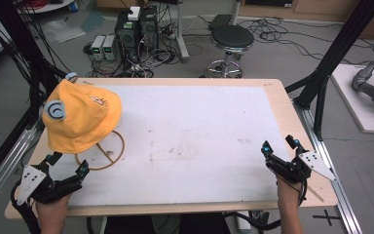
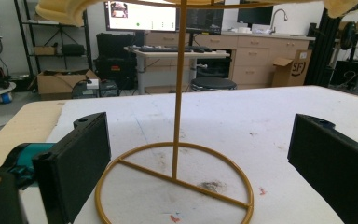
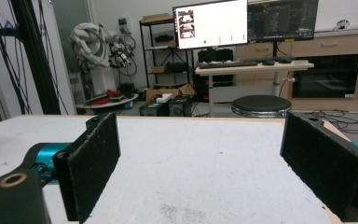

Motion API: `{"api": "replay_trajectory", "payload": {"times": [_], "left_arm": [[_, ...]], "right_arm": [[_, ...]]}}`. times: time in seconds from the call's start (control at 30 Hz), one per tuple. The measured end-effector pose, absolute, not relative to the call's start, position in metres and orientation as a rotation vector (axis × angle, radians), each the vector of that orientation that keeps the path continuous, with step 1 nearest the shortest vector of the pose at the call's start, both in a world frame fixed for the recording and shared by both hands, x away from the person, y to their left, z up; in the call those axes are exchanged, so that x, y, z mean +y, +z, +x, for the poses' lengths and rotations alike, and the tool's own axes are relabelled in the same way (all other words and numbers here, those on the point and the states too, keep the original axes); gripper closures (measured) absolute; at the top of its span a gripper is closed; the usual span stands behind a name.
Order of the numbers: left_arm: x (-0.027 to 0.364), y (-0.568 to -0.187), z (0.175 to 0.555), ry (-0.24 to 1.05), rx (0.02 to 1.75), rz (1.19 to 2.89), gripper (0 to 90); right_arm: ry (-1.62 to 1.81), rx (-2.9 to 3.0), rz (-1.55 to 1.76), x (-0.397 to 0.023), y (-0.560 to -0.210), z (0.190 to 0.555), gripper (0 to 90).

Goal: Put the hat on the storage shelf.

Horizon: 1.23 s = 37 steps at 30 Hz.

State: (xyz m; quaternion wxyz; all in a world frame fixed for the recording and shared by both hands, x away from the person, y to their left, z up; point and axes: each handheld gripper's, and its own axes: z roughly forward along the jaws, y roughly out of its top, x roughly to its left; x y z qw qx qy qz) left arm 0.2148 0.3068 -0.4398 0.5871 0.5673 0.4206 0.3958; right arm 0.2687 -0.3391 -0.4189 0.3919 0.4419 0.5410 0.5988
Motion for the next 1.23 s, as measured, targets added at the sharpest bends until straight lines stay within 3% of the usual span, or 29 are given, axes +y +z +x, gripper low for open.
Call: {"api": "replay_trajectory", "payload": {"times": [1.23], "left_arm": [[0.3064,-0.4414,0.2162,0.904,0.969,1.333,6.2]], "right_arm": [[1.526,1.376,1.107,-0.3357,-0.4238,0.2716,11.7]]}}
